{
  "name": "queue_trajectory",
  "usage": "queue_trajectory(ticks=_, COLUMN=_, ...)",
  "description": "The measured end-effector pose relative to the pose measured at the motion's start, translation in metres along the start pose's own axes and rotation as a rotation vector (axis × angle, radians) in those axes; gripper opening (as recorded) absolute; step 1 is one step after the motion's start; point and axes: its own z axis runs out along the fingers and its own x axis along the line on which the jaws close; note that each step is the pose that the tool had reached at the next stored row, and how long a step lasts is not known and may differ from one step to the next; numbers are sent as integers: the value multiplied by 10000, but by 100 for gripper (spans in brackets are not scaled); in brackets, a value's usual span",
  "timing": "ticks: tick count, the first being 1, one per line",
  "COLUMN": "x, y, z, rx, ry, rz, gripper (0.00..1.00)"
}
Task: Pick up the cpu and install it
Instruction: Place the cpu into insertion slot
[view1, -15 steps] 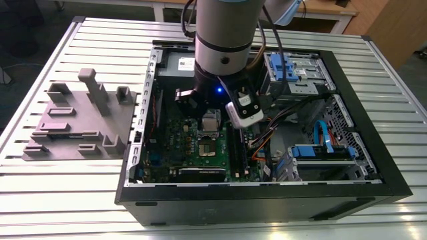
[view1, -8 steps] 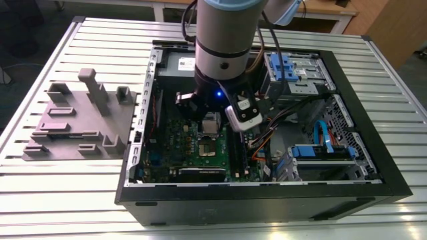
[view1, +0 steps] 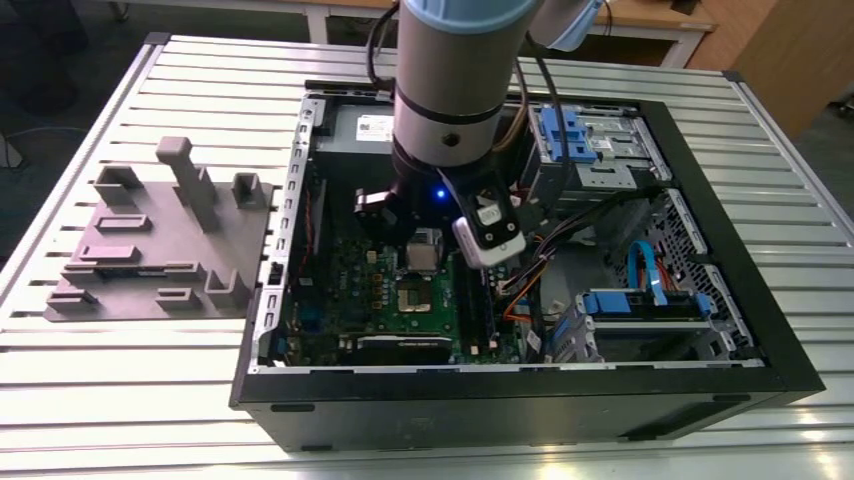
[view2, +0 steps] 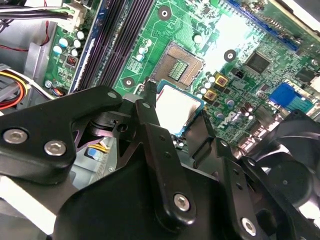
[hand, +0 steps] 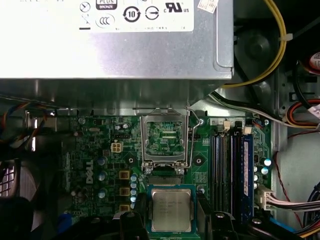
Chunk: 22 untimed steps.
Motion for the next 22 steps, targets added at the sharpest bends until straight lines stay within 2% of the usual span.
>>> queue_trajectory(ticks=15, x=-2, y=-1, z=18, rx=4, ry=0, rz=-1, gripper=47)
queue_trajectory(ticks=20, x=-4, y=-85, z=73, rx=10, ry=3, rz=-2, gripper=47)
queue_trajectory(ticks=22, x=-4, y=-92, z=108, rx=11, ry=2, rz=-1, gripper=47)
